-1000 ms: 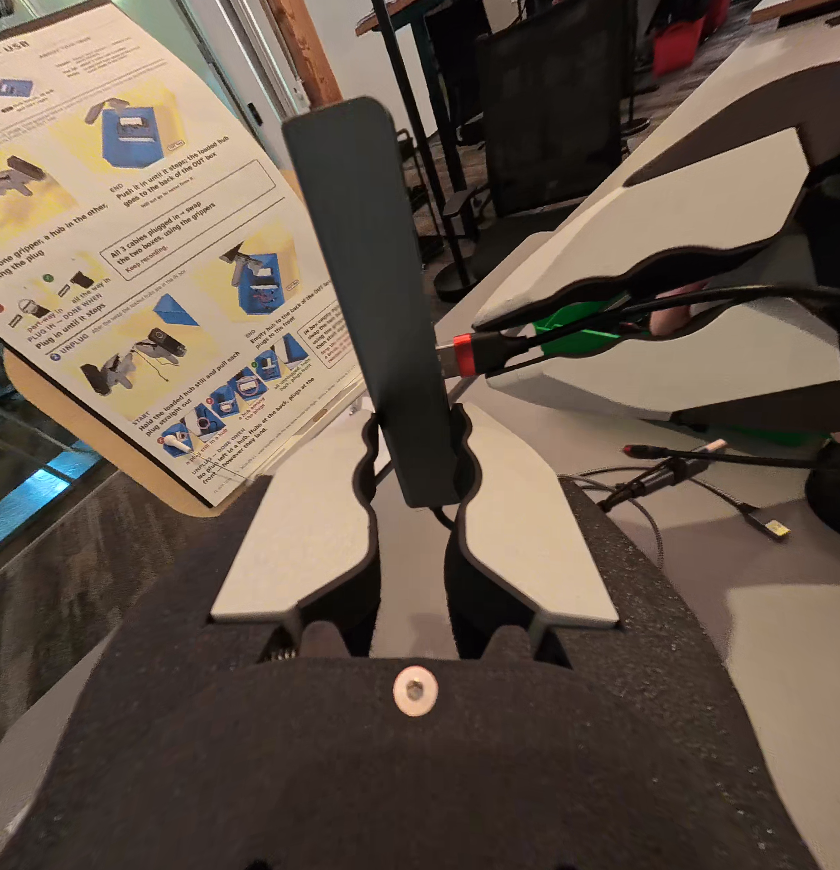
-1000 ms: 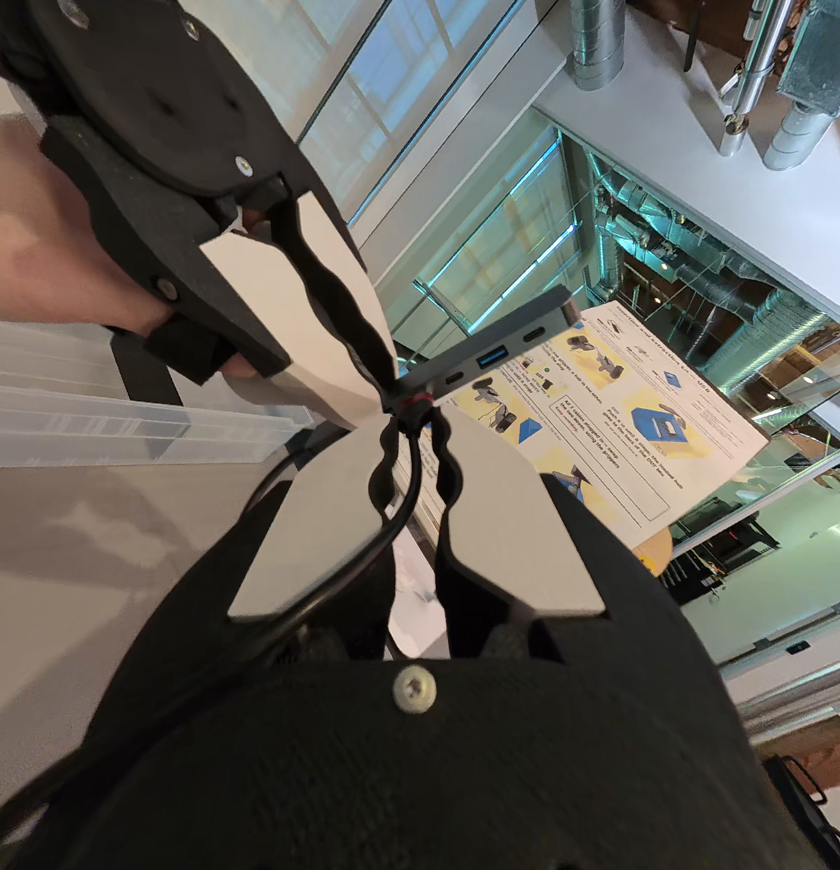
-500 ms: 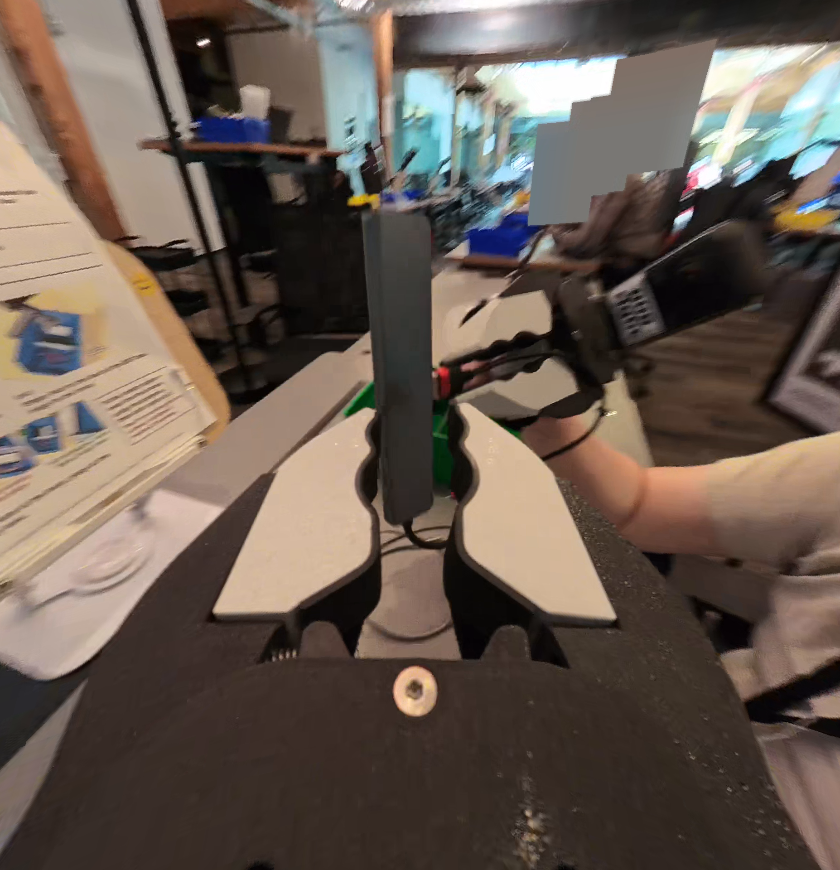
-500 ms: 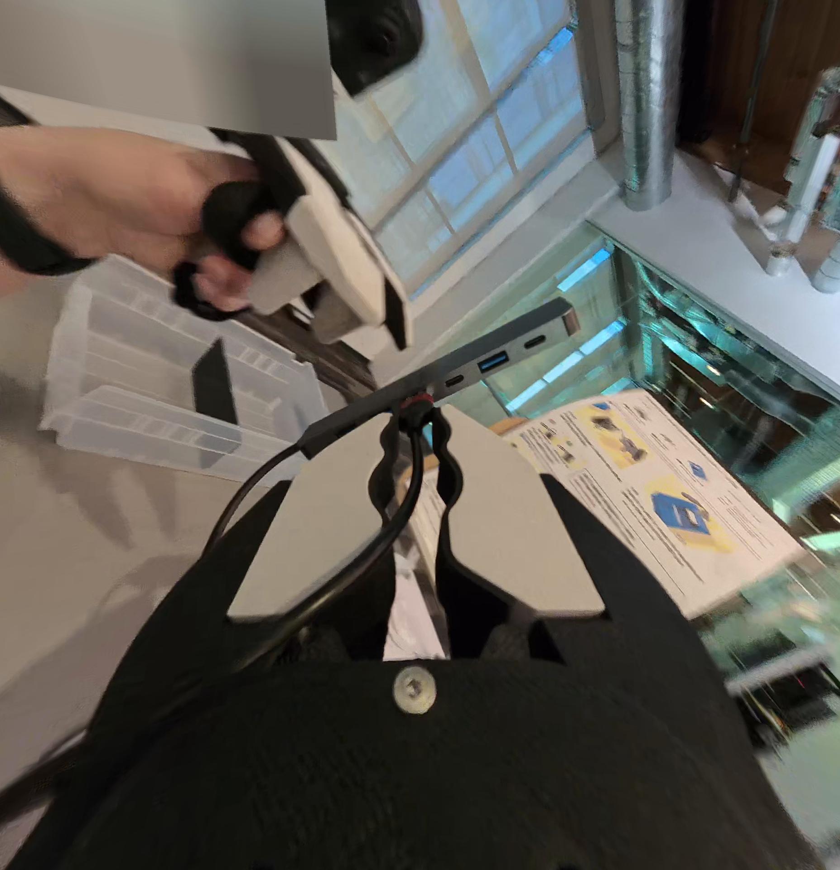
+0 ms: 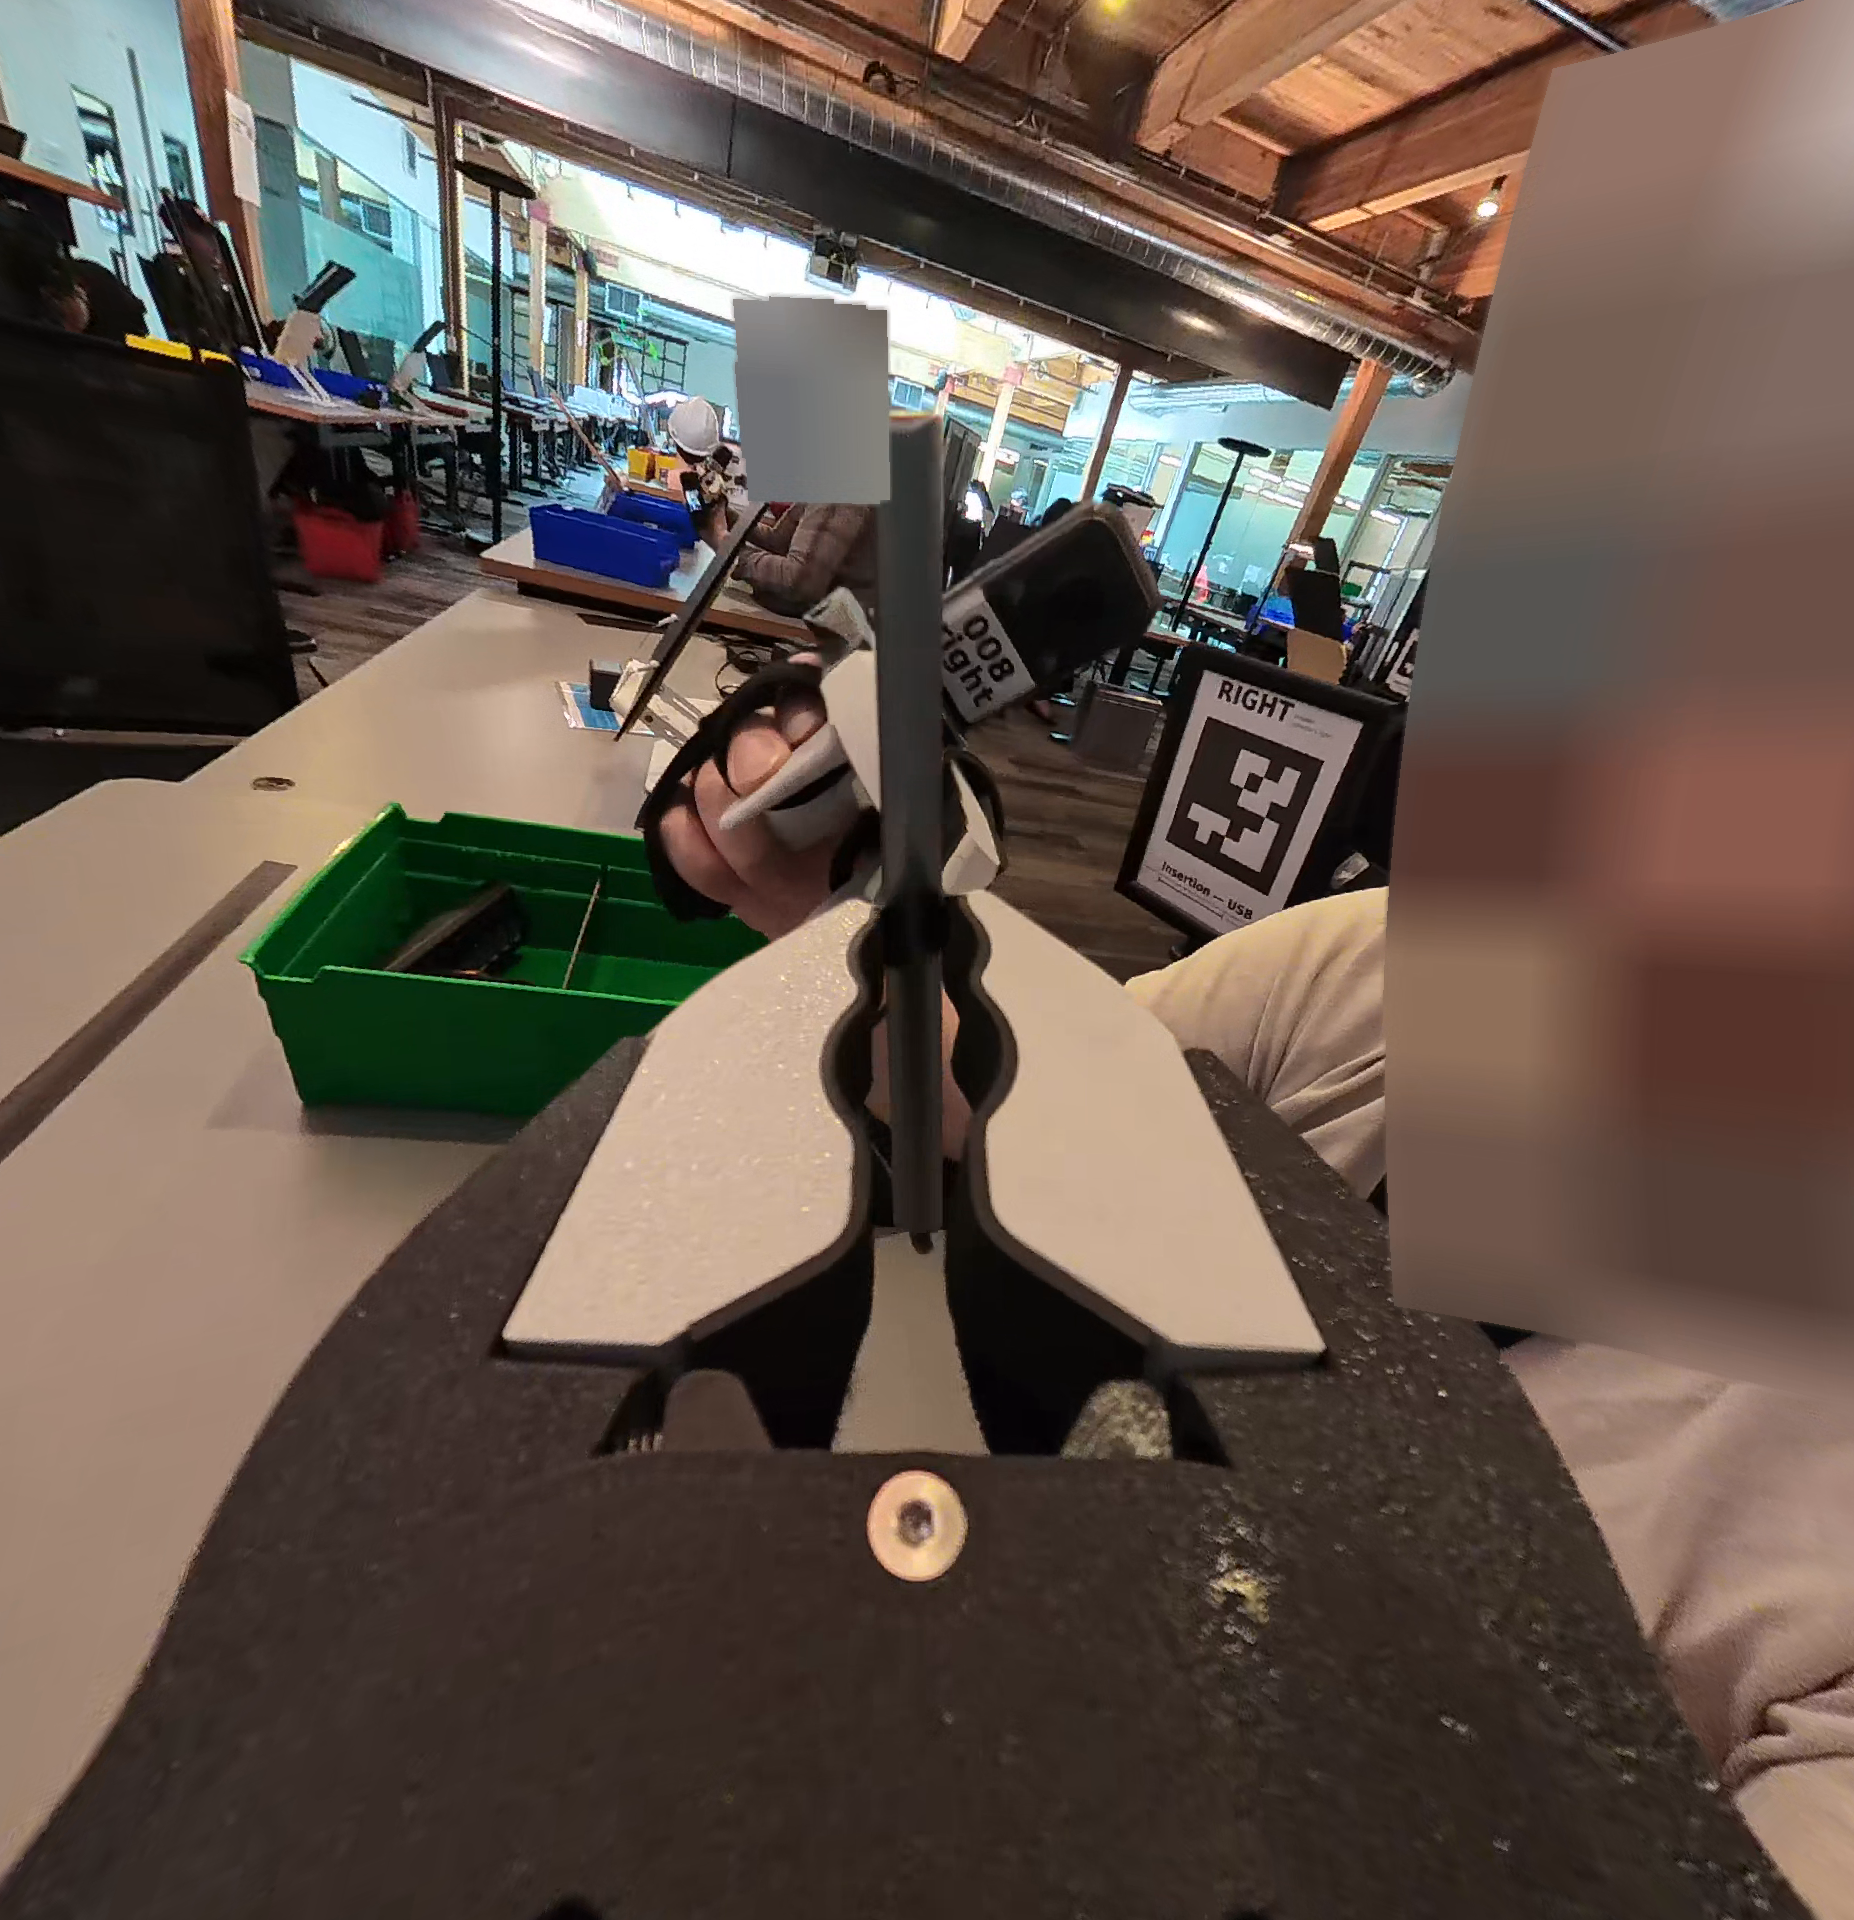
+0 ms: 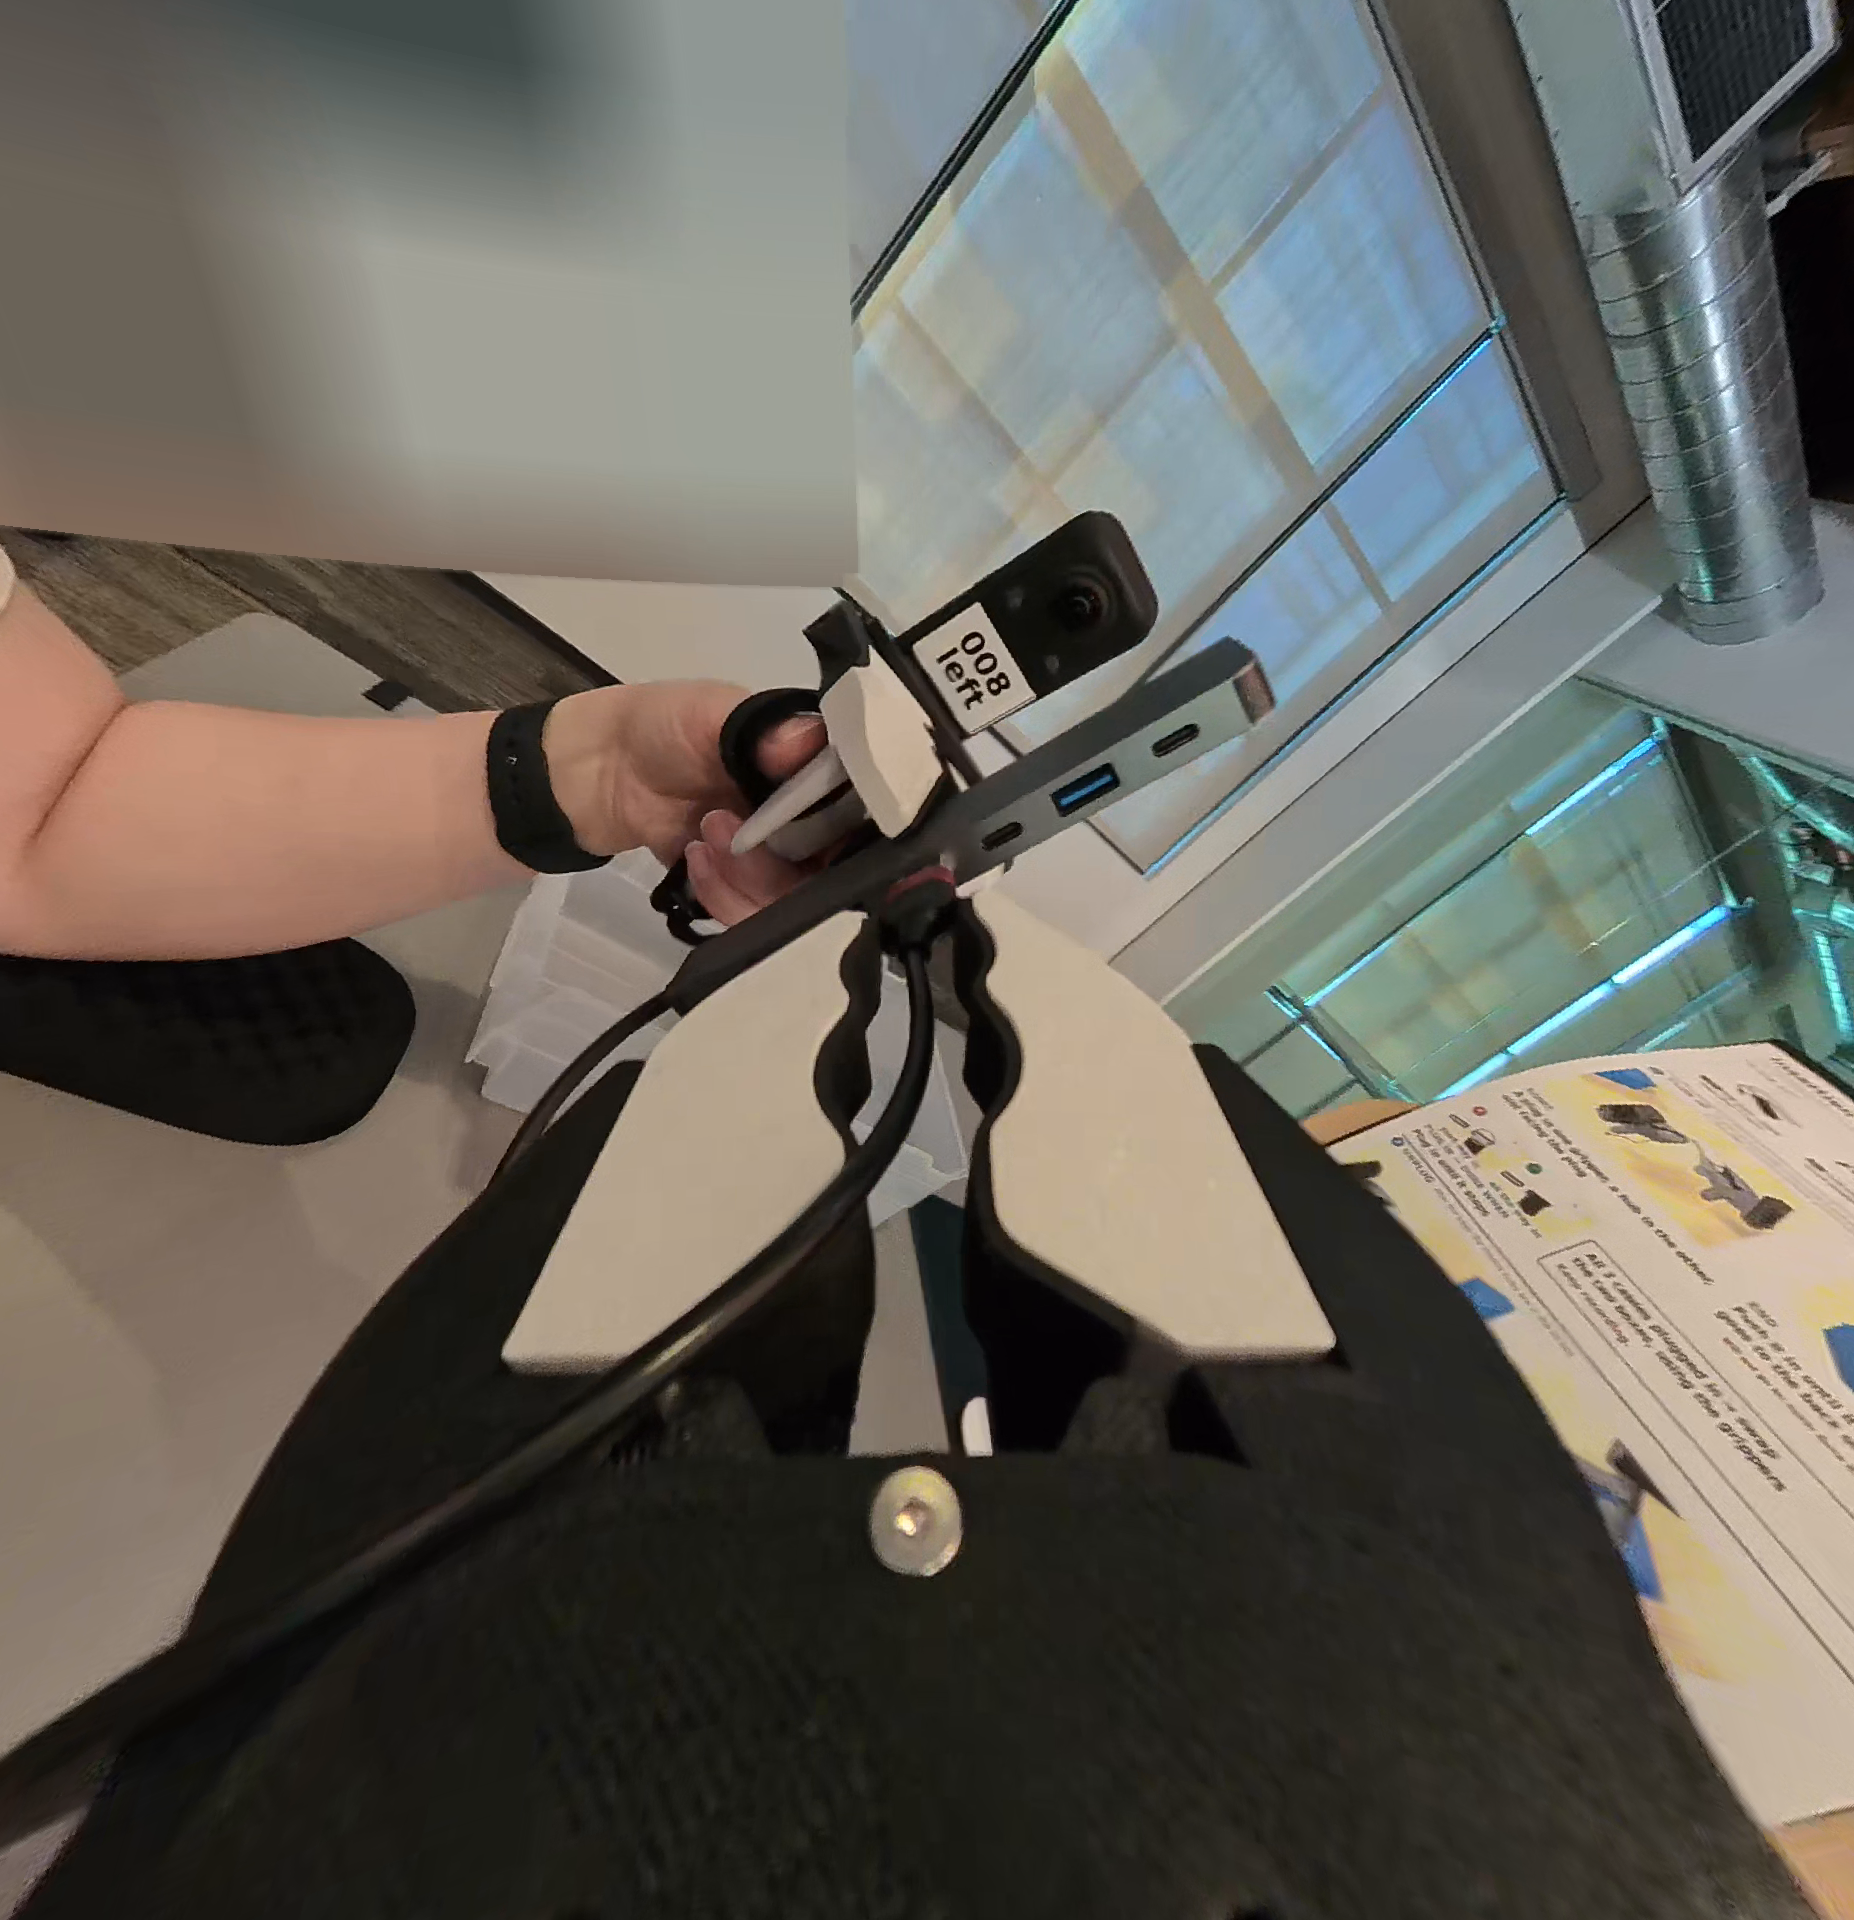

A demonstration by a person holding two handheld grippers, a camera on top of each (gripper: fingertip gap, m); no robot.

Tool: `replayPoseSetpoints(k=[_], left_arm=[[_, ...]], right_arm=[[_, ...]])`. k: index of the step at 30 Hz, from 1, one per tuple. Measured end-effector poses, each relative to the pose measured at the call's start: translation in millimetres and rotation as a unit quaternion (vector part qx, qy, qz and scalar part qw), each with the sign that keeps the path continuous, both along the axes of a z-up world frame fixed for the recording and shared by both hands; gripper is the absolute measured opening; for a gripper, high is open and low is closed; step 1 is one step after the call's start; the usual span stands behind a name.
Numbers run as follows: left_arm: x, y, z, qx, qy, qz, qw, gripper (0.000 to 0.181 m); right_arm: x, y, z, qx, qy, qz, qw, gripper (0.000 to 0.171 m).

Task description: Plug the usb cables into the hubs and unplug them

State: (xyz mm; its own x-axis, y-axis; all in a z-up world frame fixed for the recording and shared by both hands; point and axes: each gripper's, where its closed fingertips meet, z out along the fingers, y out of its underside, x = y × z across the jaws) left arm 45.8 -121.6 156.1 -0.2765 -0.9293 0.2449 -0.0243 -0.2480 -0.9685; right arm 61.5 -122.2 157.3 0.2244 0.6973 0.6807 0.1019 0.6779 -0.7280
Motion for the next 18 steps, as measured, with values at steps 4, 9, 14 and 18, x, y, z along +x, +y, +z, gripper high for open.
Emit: replayPoseSetpoints(k=[4, 9, 14, 18], left_arm=[[3, -4, -4, -0.008, 0.015, -0.007, 1.0, 0.01], [5, -8, -12, -0.02, 0.044, -0.021, 0.999, 0.01], [4, -13, -12, 0.001, 0.047, -0.026, 0.999, 0.01], [4, -9, -1, -0.003, 0.01, -0.015, 1.0, 0.011]], right_arm=[[2, -3, -2, -0.004, -0.006, 0.012, 1.0, 0.014], [2, -7, -7, 0.002, -0.033, 0.012, 0.999, 0.015], [-1, -10, -10, -0.002, -0.044, 0.021, 0.999, 0.014], [-3, -7, -6, 0.002, -0.024, 0.013, 1.0, 0.014]])
